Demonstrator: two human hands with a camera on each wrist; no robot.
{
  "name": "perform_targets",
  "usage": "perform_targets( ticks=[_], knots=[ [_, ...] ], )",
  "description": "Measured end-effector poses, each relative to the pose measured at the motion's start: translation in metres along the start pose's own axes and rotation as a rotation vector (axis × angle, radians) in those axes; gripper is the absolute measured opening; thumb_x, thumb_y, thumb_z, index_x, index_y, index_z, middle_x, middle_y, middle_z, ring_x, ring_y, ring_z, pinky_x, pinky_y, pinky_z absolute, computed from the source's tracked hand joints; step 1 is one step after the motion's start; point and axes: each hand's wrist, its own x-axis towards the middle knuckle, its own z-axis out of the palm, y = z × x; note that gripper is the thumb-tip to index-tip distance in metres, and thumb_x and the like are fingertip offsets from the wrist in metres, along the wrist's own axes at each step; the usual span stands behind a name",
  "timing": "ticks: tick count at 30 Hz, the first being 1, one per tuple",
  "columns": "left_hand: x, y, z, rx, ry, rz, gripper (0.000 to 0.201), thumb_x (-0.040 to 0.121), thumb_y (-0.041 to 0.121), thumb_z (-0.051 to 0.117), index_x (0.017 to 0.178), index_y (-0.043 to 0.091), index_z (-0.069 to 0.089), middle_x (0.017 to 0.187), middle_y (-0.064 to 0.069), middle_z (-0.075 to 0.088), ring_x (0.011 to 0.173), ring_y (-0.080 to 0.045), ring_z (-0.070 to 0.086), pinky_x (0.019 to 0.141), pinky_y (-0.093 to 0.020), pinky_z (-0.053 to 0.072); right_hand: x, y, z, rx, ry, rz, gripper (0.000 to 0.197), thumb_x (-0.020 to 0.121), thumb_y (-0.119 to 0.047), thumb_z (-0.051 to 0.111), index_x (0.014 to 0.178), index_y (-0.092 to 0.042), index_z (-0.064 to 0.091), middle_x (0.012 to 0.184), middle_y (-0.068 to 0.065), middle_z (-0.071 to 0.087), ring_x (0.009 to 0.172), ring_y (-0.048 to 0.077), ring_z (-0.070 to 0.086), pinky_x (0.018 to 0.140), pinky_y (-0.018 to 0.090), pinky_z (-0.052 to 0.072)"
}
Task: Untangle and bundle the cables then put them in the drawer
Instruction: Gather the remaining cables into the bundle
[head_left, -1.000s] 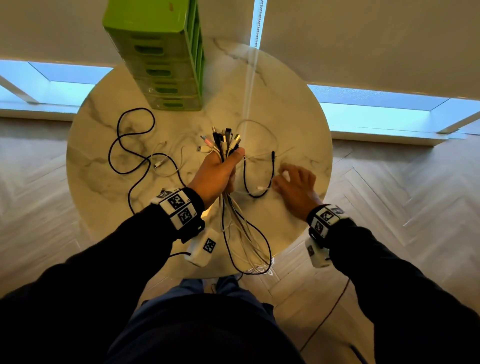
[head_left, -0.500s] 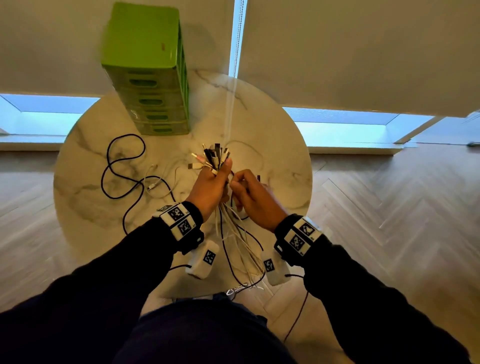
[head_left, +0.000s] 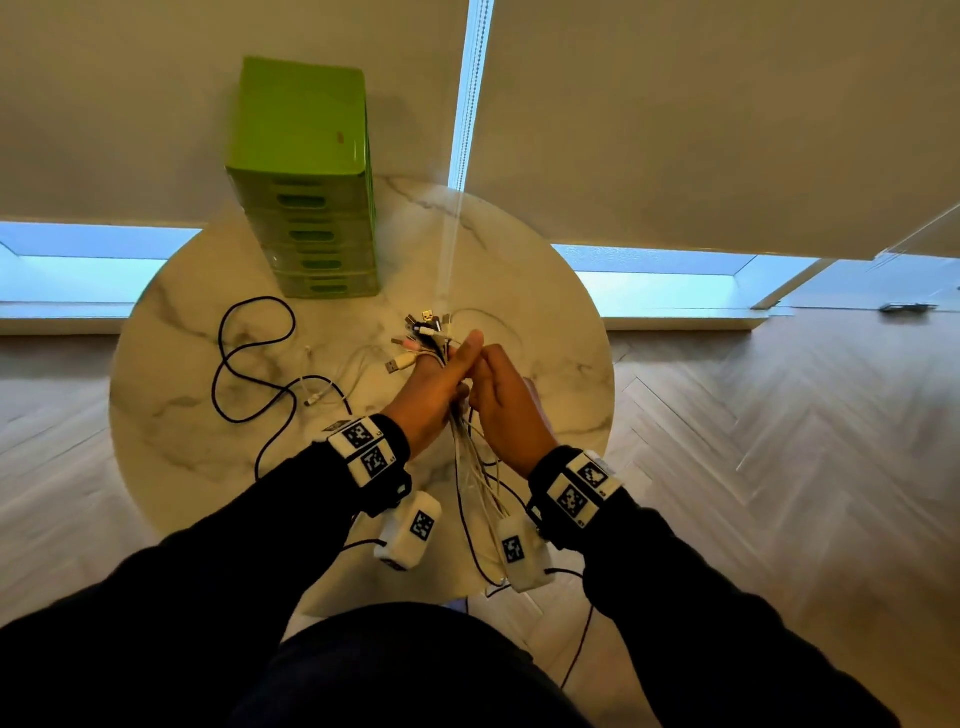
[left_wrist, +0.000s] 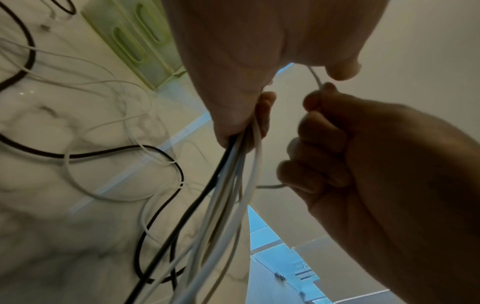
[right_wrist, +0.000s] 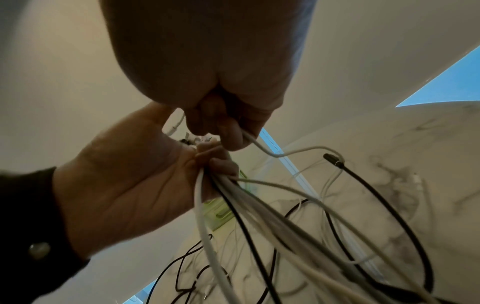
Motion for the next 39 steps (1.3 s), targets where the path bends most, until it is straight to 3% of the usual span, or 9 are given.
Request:
perform_targets(
  ticks=[3,5,11,15,23,25,28,33,39],
  knots=[
    [0.001,-0.001,-0.001,0.088,0.03,-0.051,0.098,0.071,0.088,0.054,0.118,0.002,0.06,0.102,-0.013,0.075,0.101,-0.026,0.072,0.097,-0.043,0.054,-0.001,-0.003,0.011,-0.049,0.02,0.012,0.027,0.108,-0.038,0.031,0.098,-0.021,0.049,0.075,0.001,0.062,0.065,0.013,0.058,0.061,0.039,0.049],
    [-0.002,0.0,-0.004,0.19,0.047,-0.042,0.103,0.071,0.092,0.041,0.118,0.003,0.062,0.105,-0.02,0.073,0.103,-0.031,0.071,0.099,-0.05,0.054,-0.001,0.0,0.015,-0.081,0.027,0.022,0.028,0.108,-0.039,0.031,0.096,-0.022,0.049,0.073,-0.002,0.06,0.062,0.011,0.052,0.059,0.032,0.044],
    [-0.011,0.0,-0.011,0.313,0.111,0.045,0.068,0.094,0.074,0.03,0.093,0.013,0.06,0.079,-0.007,0.068,0.077,-0.024,0.067,0.077,-0.04,0.058,-0.005,0.01,0.016,-0.193,-0.044,-0.003,0.03,0.107,-0.041,0.035,0.093,-0.023,0.055,0.085,-0.002,0.067,0.074,0.014,0.061,0.068,0.033,0.049],
    [-0.014,0.009,-0.01,0.127,0.163,0.041,0.049,0.104,0.055,0.032,0.075,0.018,0.042,0.057,0.004,0.035,0.051,-0.012,0.034,0.052,-0.029,0.033,-0.012,0.028,0.006,-0.256,-0.078,-0.015,0.033,0.107,-0.044,0.036,0.08,-0.03,0.048,0.071,-0.003,0.062,0.065,0.017,0.057,0.065,0.037,0.046],
    [-0.022,0.035,-0.015,-0.161,0.234,0.162,0.045,0.108,0.044,0.03,0.076,0.015,0.043,0.055,0.005,0.053,0.054,-0.018,0.057,0.068,-0.042,0.058,-0.018,0.097,-0.012,-0.476,-0.297,-0.026,0.04,0.109,-0.041,0.026,0.074,-0.033,0.044,0.058,-0.011,0.047,0.059,0.006,0.045,0.088,0.036,0.035],
    [-0.021,0.04,-0.022,-0.22,0.261,0.201,0.043,0.108,0.045,0.029,0.076,0.019,0.04,0.056,0.007,0.042,0.046,-0.011,0.041,0.05,-0.03,0.044,-0.015,0.115,-0.017,-0.588,-0.349,0.045,0.039,0.108,-0.043,0.023,0.084,-0.027,0.049,0.062,-0.009,0.051,0.061,0.006,0.047,0.1,0.041,0.033],
    [-0.021,0.047,-0.033,-0.209,0.274,0.232,0.041,0.107,0.047,0.028,0.076,0.022,0.04,0.057,0.009,0.036,0.046,-0.007,0.026,0.048,-0.027,0.02,-0.004,0.129,-0.028,-0.661,-0.393,0.121,0.032,0.109,-0.042,0.027,0.097,-0.028,0.053,0.068,-0.011,0.055,0.064,0.005,0.051,0.105,0.04,0.031],
    [-0.024,0.063,-0.041,-0.114,0.245,0.292,0.04,0.107,0.045,0.03,0.077,0.021,0.04,0.059,0.007,0.034,0.048,-0.008,0.026,0.05,-0.029,0.019,0.042,0.132,-0.047,-0.751,-0.356,0.177,0.041,0.105,-0.053,0.026,0.112,-0.029,0.058,0.098,0.001,0.072,0.101,0.026,0.066,0.1,0.04,0.035],
    [-0.02,0.056,-0.032,0.06,0.211,0.228,0.036,0.11,0.032,0.035,0.075,0.021,0.036,0.058,0.008,0.03,0.048,-0.007,0.025,0.051,-0.029,0.018,0.108,0.071,-0.044,-0.488,-0.081,0.101,0.044,0.103,-0.05,0.04,0.075,-0.019,0.052,0.085,0.012,0.067,0.087,0.033,0.062,0.073,0.032,0.036]
  ],
)
